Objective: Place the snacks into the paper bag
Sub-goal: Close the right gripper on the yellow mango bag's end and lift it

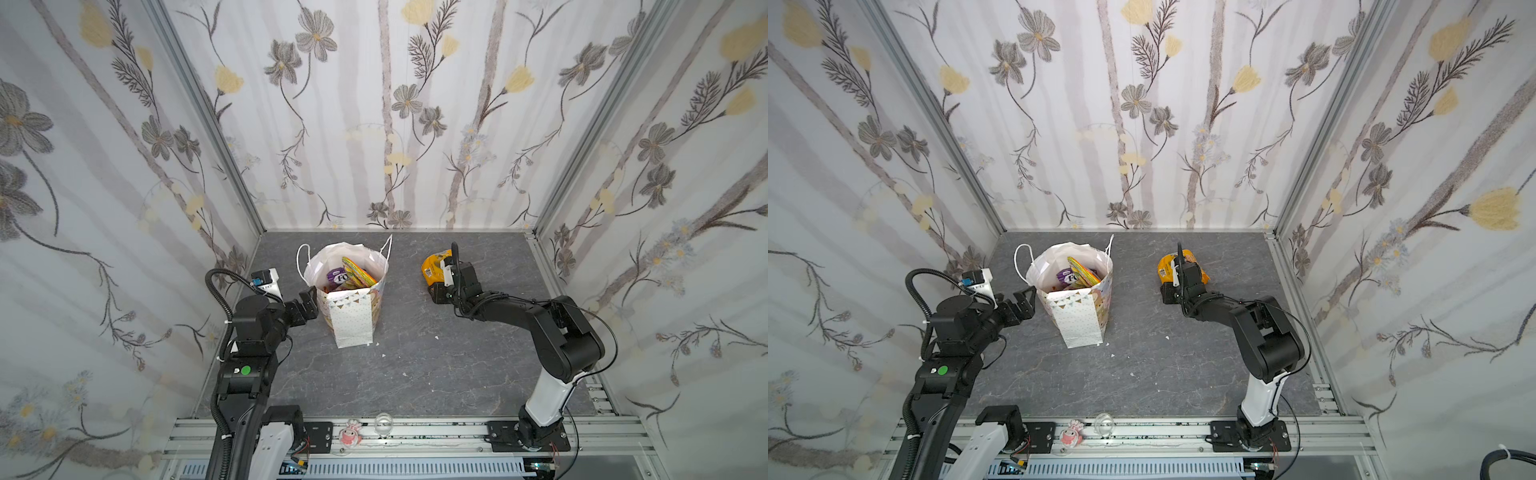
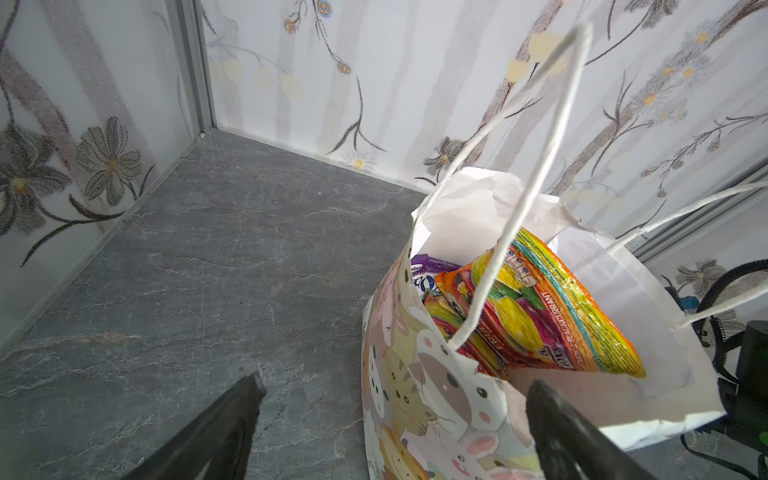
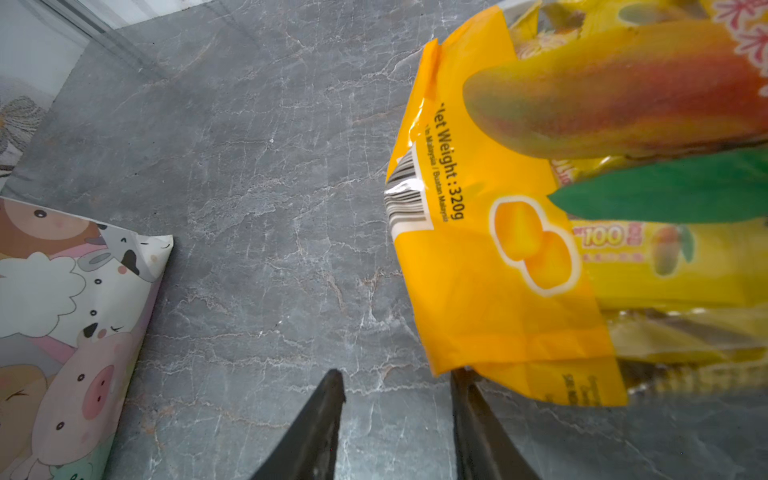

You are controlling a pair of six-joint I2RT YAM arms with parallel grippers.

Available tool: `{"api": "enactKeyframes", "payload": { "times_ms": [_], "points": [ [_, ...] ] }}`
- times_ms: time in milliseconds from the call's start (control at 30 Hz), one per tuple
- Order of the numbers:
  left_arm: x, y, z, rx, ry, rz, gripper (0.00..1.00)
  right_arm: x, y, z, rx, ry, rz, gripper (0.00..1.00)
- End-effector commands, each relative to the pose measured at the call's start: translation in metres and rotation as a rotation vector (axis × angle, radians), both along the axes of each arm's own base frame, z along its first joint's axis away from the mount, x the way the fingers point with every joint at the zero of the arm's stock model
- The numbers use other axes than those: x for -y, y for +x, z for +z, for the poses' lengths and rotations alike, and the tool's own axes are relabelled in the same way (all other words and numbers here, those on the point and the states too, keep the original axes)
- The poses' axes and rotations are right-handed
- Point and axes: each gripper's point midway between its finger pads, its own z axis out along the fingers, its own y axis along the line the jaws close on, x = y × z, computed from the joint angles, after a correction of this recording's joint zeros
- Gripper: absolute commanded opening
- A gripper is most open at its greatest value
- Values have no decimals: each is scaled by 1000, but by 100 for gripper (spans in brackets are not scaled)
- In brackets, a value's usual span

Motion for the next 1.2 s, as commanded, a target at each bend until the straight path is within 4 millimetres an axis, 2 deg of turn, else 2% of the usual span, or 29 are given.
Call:
{"api": "enactKeyframes", "payload": {
  "times_ms": [0, 333, 433, 633, 700, 1000, 1167],
  "points": [
    [0, 2, 8, 30, 2, -4, 100, -2, 5, 0, 8, -4, 3, 43],
    [1, 1, 8, 33, 1, -9, 100, -2, 18, -9, -14, -24, -11, 38],
    [1, 1, 8, 32, 2, -8, 100, -1, 23, -14, -26, -28, -20, 33],
    [1, 2, 7, 30, 3, -6, 100, 0, 31, -16, -38, -27, -29, 6],
    [1, 2, 7, 30, 3, -6, 100, 1, 32, -14, -33, -22, -31, 0],
    [1, 2, 7, 31, 3, -8, 100, 2, 24, -2, -28, 7, -9, 0],
    [2, 1, 8, 31, 1, -12, 100, -1, 20, 16, -1, 20, 24, 0]
  ]
}}
